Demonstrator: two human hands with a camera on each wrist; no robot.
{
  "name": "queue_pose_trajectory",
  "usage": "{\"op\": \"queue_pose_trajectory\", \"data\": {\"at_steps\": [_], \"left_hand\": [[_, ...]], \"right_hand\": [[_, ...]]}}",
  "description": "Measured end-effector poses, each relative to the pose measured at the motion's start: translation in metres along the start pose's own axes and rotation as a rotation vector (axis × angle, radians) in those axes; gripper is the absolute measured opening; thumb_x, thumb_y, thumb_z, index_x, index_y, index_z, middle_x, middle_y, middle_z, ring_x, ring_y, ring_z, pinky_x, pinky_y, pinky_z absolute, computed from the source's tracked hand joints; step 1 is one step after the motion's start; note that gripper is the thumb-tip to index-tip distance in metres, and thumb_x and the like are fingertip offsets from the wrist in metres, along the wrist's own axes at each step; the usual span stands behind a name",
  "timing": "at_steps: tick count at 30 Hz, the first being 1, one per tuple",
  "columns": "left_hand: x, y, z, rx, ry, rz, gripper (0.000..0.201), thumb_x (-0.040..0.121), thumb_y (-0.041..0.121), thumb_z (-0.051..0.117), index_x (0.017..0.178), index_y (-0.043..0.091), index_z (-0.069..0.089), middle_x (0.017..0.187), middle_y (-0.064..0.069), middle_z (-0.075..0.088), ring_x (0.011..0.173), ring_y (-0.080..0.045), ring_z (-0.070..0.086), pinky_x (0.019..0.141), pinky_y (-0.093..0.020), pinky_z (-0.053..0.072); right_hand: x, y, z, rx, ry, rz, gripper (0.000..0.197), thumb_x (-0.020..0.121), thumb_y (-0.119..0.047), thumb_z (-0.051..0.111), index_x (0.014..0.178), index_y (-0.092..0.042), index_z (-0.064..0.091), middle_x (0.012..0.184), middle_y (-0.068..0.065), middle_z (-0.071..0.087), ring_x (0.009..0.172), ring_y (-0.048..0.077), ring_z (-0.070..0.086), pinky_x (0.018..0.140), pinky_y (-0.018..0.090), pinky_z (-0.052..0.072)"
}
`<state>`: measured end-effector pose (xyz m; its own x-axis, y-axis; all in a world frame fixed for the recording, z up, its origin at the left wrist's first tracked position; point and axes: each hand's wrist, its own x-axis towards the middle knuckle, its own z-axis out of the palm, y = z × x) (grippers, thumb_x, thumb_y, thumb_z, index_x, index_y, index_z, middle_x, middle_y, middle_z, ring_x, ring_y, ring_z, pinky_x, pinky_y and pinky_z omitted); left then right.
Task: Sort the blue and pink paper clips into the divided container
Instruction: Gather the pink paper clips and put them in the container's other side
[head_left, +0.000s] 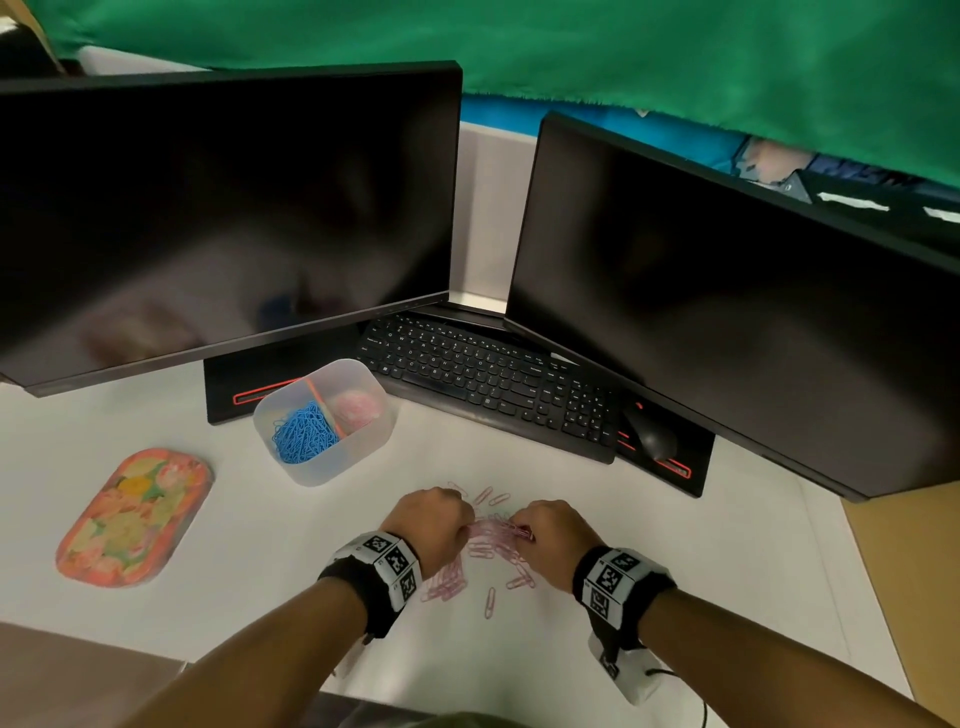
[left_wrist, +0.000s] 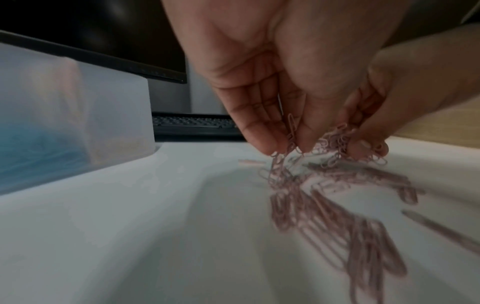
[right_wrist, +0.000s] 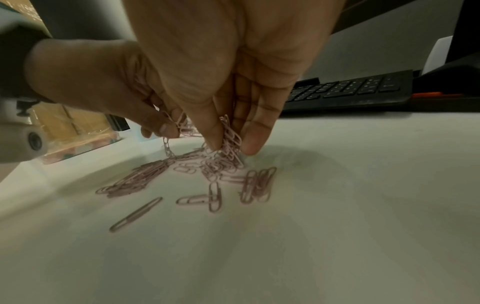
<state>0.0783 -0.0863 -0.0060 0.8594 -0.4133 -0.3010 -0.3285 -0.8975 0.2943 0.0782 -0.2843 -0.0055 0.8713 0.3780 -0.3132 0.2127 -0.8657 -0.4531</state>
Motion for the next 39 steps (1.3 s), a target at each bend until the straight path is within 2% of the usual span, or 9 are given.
{"op": "queue_pose_trajectory", "data": {"at_steps": [6, 16, 22, 26, 29, 32, 35, 37, 39], "left_hand": [[-0.011, -0.014, -0.036, -0.15, 0.199, -0.011, 0.024, 0.093, 0.032, 0.05, 0.102, 0.026, 0.071, 0.098, 0.003, 0.068, 0.087, -0.018, 0.063, 0.075, -0.028, 0.05], [-0.01, -0.072, -0.114, -0.349, 0.42, -0.337, 0.014, 0.088, 0.029, 0.064, 0.091, 0.022, 0.075, 0.084, -0.001, 0.073, 0.077, -0.02, 0.067, 0.078, -0.033, 0.055], [0.004, -0.111, -0.125, -0.213, 0.31, -0.501, 0.017, 0.089, 0.026, 0.062, 0.101, 0.028, 0.074, 0.101, 0.001, 0.073, 0.087, -0.017, 0.065, 0.082, -0.029, 0.053], [0.012, -0.115, -0.124, -0.126, 0.188, -0.533, 0.02, 0.09, 0.022, 0.059, 0.103, 0.024, 0.074, 0.099, -0.002, 0.07, 0.08, -0.017, 0.057, 0.076, -0.026, 0.048], [0.014, -0.115, -0.128, -0.153, 0.19, -0.55, 0.024, 0.088, 0.02, 0.055, 0.105, 0.02, 0.073, 0.095, -0.004, 0.069, 0.082, -0.021, 0.061, 0.072, -0.027, 0.05], [0.005, -0.116, -0.131, -0.235, 0.26, -0.564, 0.026, 0.088, 0.02, 0.053, 0.106, 0.02, 0.072, 0.101, -0.007, 0.072, 0.09, -0.025, 0.066, 0.083, -0.033, 0.055], [-0.012, -0.115, -0.127, -0.329, 0.359, -0.559, 0.024, 0.086, 0.019, 0.06, 0.107, 0.02, 0.072, 0.102, -0.003, 0.073, 0.093, -0.021, 0.067, 0.089, -0.03, 0.053], [-0.026, -0.11, -0.122, -0.367, 0.403, -0.54, 0.022, 0.084, 0.015, 0.062, 0.102, 0.018, 0.074, 0.099, -0.001, 0.074, 0.092, -0.019, 0.067, 0.089, -0.027, 0.051], [-0.04, -0.104, -0.116, -0.383, 0.428, -0.497, 0.019, 0.081, 0.012, 0.06, 0.089, 0.02, 0.076, 0.089, 0.001, 0.074, 0.083, -0.019, 0.067, 0.084, -0.026, 0.052]], "right_hand": [[-0.002, 0.002, -0.001, 0.046, 0.02, -0.006, 0.025, 0.09, -0.032, 0.059, 0.096, -0.011, 0.071, 0.089, 0.004, 0.068, 0.075, 0.015, 0.059, 0.071, 0.027, 0.054], [0.006, -0.005, -0.007, 0.085, 0.01, -0.012, 0.02, 0.089, -0.03, 0.06, 0.091, -0.013, 0.07, 0.083, -0.001, 0.063, 0.074, 0.014, 0.06, 0.069, 0.026, 0.054], [0.009, -0.004, -0.01, 0.042, 0.012, -0.023, 0.02, 0.089, -0.026, 0.058, 0.098, -0.011, 0.069, 0.09, 0.001, 0.066, 0.08, 0.014, 0.061, 0.075, 0.026, 0.055], [0.015, -0.011, -0.015, 0.07, 0.006, -0.04, 0.023, 0.089, -0.028, 0.059, 0.105, -0.015, 0.07, 0.091, -0.002, 0.066, 0.084, 0.012, 0.06, 0.078, 0.026, 0.055], [0.027, -0.03, -0.026, 0.094, -0.002, -0.076, 0.02, 0.089, -0.028, 0.06, 0.094, -0.011, 0.071, 0.084, 0.0, 0.065, 0.076, 0.013, 0.061, 0.072, 0.028, 0.056], [0.048, -0.065, -0.043, 0.11, 0.002, -0.131, 0.026, 0.091, -0.034, 0.058, 0.085, -0.012, 0.071, 0.076, 0.0, 0.063, 0.068, 0.014, 0.058, 0.061, 0.022, 0.051], [0.082, -0.106, -0.056, 0.127, 0.004, -0.154, 0.025, 0.089, -0.033, 0.059, 0.085, -0.012, 0.071, 0.074, 0.005, 0.066, 0.071, 0.023, 0.061, 0.062, 0.028, 0.052], [0.107, -0.132, -0.061, 0.133, 0.032, -0.162, 0.019, 0.085, -0.025, 0.061, 0.083, -0.008, 0.07, 0.073, 0.009, 0.067, 0.071, 0.027, 0.062, 0.062, 0.029, 0.053], [0.13, -0.155, -0.065, 0.107, 0.05, -0.155, 0.018, 0.079, -0.02, 0.061, 0.068, -0.007, 0.063, 0.066, 0.011, 0.06, 0.066, 0.03, 0.053, 0.056, 0.03, 0.046]]}}
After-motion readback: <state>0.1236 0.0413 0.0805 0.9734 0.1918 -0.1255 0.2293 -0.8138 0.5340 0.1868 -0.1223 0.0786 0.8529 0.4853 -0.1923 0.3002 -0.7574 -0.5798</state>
